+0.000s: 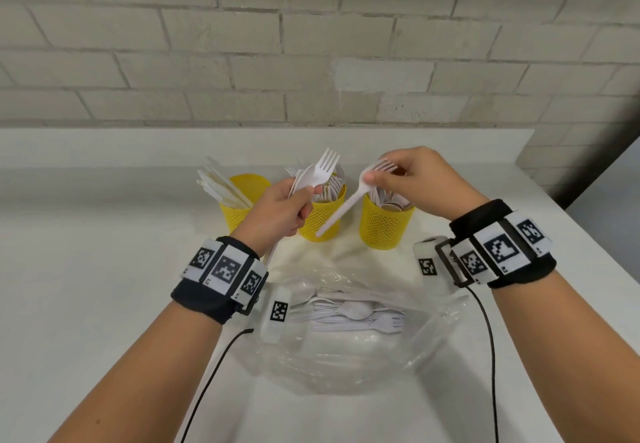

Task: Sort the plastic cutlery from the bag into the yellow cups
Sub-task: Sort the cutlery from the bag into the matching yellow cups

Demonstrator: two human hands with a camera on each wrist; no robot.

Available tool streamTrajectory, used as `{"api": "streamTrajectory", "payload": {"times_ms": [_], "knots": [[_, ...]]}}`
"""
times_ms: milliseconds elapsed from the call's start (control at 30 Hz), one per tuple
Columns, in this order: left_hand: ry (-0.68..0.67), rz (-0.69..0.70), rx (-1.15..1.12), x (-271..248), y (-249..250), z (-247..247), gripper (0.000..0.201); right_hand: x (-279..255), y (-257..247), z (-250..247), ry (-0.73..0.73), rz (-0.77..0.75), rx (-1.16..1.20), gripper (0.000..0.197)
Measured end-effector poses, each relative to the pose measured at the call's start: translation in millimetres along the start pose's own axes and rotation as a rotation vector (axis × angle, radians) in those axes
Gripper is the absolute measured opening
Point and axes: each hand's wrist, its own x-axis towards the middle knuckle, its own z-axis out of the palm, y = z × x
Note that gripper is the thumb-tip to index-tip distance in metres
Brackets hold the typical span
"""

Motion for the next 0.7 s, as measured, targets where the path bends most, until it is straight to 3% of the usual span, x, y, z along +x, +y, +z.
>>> {"api": "streamTrajectory", "payload": {"times_ms": [200, 300, 367, 500, 700], "knots": [[-0.028, 0.088, 0.033, -6.6, 1.8, -0.5, 0.021, 20.8, -14.4, 34.7, 0.06, 0.094, 0.502, 0.004], [-0.012, 0.13, 0.011, -6.1, 2.3, -4.9, 0.021, 26.8, -19.4, 45.9, 0.135, 0.134, 0.65, 0.021], [-0.013, 0.131, 0.001, -6.0, 3.6, -7.9, 0.021, 30.2, -20.7, 51.0, 0.136, 0.138, 0.691, 0.03], [-0.025, 0.109, -0.011, -6.5, 6.7, -11.4, 0.021, 35.5, -22.4, 61.3, 0.044, 0.098, 0.685, 0.014], [-0.004, 0.123, -0.008, -5.2, 4.1, -11.6, 0.024, 43.0, -29.1, 66.4, 0.097, 0.124, 0.671, 0.022]]}}
